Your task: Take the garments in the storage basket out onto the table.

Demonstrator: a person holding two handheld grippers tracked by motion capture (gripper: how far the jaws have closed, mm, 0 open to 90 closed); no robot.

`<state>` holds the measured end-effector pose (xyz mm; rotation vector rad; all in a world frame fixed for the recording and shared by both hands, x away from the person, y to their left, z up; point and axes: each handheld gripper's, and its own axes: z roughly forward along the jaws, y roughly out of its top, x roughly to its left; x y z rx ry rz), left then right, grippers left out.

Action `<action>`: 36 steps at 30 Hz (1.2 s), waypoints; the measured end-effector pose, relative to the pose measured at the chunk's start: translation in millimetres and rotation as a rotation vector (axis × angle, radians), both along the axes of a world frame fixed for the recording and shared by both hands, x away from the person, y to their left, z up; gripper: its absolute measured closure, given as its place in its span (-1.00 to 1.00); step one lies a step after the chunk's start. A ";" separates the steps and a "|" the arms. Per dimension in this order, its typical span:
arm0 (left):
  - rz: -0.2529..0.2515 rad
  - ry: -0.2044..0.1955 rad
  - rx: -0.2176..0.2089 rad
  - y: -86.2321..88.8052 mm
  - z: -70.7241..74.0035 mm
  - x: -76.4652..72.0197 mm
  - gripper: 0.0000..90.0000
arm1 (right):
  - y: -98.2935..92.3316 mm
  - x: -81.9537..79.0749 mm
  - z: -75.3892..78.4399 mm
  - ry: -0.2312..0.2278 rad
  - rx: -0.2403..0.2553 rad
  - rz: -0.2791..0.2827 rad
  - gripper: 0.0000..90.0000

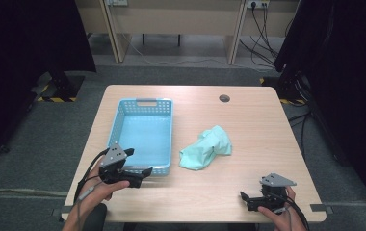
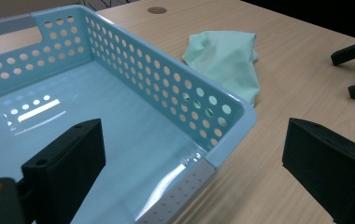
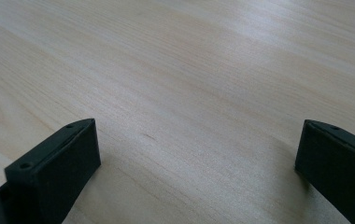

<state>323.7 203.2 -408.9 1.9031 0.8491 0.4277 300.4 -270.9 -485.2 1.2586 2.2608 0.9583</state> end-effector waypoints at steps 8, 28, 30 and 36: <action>-0.007 -0.013 -0.003 1.1 -0.2 -11.2 -0.88 | 0.0 0.0 0.0 0.000 0.000 0.000 -1.00; -0.015 -0.017 0.008 5.8 -6.8 -31.1 -0.88 | 0.0 0.0 0.0 0.000 0.000 0.000 -1.00; -0.016 -0.018 0.007 5.6 -7.5 -33.1 -0.88 | 0.0 -0.1 0.0 0.000 0.000 0.000 -1.00; -0.028 -0.024 0.018 4.2 -8.8 -39.6 -0.88 | 0.0 -0.1 0.0 0.000 0.000 0.000 -1.00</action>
